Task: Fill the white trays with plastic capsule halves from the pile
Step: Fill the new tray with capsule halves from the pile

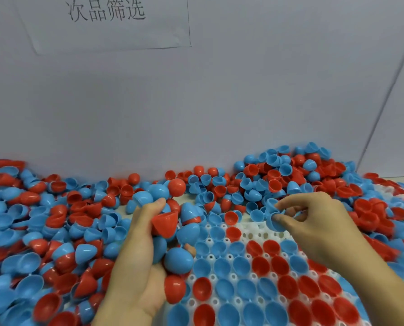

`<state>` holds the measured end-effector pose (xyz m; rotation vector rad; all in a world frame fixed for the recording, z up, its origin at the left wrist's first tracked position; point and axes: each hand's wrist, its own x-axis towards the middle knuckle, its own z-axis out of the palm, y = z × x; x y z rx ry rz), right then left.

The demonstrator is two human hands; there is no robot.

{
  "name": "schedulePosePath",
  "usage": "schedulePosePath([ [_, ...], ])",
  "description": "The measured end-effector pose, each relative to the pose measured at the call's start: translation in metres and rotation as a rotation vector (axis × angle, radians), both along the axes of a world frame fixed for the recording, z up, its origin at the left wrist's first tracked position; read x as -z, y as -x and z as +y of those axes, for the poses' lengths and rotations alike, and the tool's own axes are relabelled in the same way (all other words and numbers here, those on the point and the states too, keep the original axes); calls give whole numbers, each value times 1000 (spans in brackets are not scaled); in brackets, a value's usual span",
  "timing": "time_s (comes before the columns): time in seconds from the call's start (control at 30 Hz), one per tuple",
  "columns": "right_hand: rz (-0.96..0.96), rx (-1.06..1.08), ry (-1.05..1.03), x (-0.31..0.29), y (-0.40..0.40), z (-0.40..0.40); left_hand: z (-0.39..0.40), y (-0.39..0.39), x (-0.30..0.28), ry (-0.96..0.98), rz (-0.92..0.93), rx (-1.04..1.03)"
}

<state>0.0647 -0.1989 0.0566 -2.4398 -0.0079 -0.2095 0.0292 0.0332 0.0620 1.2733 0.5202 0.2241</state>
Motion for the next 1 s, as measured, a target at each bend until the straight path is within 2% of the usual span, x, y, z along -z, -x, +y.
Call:
schedulePosePath([
  [0.03, 5, -16, 50, 1, -9, 1, -18, -9, -13, 142, -84, 40],
  [0.07, 16, -36, 96, 2, -20, 4, -19, -9, -18, 121, -101, 61],
  [0.13, 58, -89, 173, 6, -39, 13, -27, -11, -28, 10, -87, -32],
  [0.23, 127, -158, 328, 21, -59, 29, -23, -7, -27, 137, -98, -58],
  [0.33, 198, -172, 457, 33, -65, 36, -21, -8, -24, 128, -91, -47],
  [0.67, 184, -171, 560, 25, -51, 34, -21, -10, -29, 187, -47, -2],
  [0.77, 93, -163, 450, 14, -39, 27, -22, -9, -29, 224, -36, 38],
  [0.93, -154, -252, -150, -2, 5, 33, -29, 4, -20, 265, -77, 149],
  [1.0, -200, -296, -343, -1, 18, 44, -30, -1, -16, 212, -57, 161],
])
